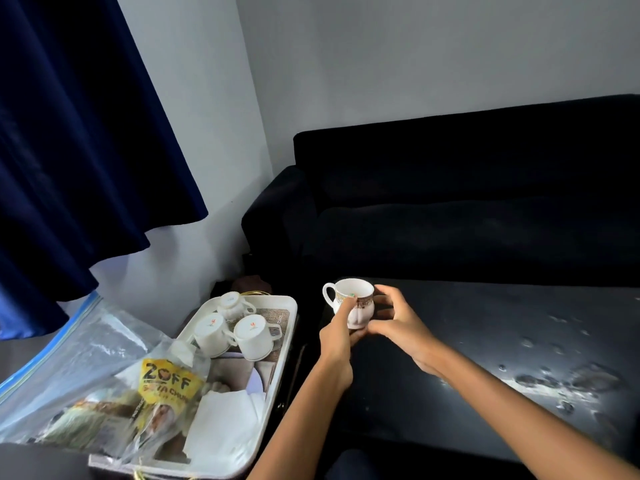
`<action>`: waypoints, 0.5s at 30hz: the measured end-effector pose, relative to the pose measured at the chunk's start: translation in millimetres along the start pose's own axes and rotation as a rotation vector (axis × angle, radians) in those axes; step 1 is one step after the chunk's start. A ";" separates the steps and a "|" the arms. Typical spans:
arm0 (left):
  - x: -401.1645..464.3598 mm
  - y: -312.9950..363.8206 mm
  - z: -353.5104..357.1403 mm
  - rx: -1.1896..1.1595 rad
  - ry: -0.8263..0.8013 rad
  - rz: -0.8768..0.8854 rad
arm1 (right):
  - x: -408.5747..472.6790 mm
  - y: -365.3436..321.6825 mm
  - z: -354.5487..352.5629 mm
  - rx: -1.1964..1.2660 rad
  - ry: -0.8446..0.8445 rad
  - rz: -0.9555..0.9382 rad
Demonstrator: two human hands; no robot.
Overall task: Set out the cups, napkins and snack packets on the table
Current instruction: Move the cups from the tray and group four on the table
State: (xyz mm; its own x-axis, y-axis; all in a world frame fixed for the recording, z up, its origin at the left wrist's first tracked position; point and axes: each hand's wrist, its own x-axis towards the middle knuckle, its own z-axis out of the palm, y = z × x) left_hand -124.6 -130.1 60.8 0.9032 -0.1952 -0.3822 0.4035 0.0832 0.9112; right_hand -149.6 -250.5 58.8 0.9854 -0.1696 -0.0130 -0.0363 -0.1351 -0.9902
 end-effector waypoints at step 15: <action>-15.1 -35.7 33.7 0.248 -0.221 0.082 | -24.8 35.0 -3.9 0.059 0.480 -0.007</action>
State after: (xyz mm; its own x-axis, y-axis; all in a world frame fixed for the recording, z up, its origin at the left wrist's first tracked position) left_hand -157.5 -163.0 39.1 0.8669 -0.4067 -0.2881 0.2585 -0.1274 0.9576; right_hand -175.9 -254.9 25.0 0.7968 -0.6025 0.0453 -0.0071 -0.0843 -0.9964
